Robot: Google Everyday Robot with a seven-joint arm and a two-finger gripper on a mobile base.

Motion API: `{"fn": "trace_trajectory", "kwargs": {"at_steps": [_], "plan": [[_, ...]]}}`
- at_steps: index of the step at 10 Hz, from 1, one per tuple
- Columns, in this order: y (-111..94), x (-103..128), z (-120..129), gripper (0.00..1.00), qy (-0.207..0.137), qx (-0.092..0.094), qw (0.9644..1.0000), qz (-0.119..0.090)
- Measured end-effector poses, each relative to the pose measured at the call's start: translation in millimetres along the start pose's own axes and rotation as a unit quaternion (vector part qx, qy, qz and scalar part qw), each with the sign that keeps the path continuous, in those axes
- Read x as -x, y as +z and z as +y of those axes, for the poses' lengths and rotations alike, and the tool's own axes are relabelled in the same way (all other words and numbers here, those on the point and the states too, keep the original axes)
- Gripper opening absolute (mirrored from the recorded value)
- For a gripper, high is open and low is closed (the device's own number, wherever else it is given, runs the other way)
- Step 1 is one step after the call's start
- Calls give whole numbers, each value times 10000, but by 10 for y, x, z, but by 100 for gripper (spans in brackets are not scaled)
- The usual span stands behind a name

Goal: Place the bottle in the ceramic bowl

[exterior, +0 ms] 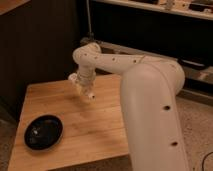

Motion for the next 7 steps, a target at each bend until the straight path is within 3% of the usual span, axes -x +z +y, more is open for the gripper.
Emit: {"fn": "trace_trajectory", "kwargs": {"at_steps": [3, 7], "plan": [[-57, -220, 578, 0, -668, 210, 9975, 64], [-55, -241, 637, 0, -740, 238, 9970, 69]]}}
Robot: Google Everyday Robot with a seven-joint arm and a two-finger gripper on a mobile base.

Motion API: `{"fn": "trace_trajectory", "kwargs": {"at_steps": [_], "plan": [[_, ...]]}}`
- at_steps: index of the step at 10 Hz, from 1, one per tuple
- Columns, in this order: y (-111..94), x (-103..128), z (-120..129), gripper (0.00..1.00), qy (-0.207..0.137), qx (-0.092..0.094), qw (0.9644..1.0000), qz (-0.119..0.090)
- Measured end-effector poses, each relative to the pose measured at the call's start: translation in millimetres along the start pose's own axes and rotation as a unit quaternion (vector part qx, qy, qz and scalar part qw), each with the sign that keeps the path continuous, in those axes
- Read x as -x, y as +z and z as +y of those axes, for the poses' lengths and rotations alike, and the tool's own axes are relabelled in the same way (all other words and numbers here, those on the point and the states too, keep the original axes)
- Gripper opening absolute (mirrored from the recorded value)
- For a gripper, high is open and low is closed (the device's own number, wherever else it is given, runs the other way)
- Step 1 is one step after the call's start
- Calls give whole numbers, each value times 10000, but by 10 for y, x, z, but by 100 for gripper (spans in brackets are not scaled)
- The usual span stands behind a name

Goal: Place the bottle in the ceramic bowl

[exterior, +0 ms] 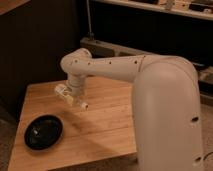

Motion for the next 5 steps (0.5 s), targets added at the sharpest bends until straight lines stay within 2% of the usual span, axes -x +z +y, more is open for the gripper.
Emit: {"fn": "trace_trajectory", "kwargs": {"at_steps": [5], "plan": [[7, 23, 36, 0, -86, 44, 9999, -38]]}}
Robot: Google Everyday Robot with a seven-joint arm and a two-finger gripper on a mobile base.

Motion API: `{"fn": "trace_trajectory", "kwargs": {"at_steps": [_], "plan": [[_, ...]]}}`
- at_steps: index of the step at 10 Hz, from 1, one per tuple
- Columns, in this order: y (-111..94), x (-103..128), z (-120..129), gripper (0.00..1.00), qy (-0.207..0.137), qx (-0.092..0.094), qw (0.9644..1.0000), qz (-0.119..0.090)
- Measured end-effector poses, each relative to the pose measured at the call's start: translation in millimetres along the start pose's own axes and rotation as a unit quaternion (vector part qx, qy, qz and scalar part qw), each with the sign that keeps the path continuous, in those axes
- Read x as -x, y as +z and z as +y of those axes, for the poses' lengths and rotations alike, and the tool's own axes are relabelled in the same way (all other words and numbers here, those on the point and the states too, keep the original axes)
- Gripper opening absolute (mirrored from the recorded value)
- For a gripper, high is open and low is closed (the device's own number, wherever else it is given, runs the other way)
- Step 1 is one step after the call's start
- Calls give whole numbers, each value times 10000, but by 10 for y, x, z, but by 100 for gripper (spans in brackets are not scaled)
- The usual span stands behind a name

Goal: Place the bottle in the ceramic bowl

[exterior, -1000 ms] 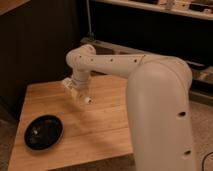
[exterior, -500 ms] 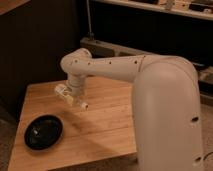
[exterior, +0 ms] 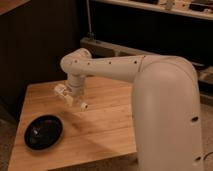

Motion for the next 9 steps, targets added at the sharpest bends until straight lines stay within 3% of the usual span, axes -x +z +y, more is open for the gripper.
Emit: {"fn": "trace_trajectory", "kwargs": {"at_steps": [3, 5, 7, 9], "plan": [[-12, 166, 398, 0, -552, 138, 9982, -202], [28, 210, 908, 0, -1033, 254, 9940, -249], [115, 213, 1393, 0, -1473, 413, 9881, -179], [323, 169, 1881, 0, -1931, 720, 9785, -29]]}}
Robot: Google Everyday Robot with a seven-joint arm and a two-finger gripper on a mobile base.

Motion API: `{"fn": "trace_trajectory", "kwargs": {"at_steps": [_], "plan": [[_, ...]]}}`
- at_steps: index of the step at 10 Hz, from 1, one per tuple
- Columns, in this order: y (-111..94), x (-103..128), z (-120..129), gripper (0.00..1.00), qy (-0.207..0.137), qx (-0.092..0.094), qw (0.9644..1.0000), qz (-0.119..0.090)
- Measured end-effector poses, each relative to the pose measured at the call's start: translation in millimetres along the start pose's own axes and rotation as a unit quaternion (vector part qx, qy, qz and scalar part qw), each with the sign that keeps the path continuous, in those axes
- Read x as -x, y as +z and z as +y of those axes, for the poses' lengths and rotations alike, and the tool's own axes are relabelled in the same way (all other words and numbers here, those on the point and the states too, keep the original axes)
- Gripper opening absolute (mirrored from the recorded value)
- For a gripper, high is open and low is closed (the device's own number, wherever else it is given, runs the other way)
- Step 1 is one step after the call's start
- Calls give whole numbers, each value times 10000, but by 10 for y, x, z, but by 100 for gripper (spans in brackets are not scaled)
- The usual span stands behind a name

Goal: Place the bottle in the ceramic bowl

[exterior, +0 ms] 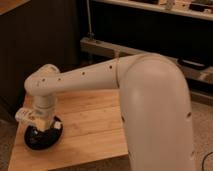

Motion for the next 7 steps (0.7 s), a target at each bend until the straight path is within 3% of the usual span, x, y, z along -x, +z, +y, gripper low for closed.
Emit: {"fn": "trace_trajectory", "kwargs": {"at_steps": [1, 3, 5, 7], "plan": [[211, 68, 192, 0, -220, 305, 9993, 17], [672, 202, 380, 0, -605, 1030, 9928, -57], [871, 270, 405, 3, -816, 1286, 9882, -136], [872, 282, 399, 21, -896, 1358, 9866, -140]]}}
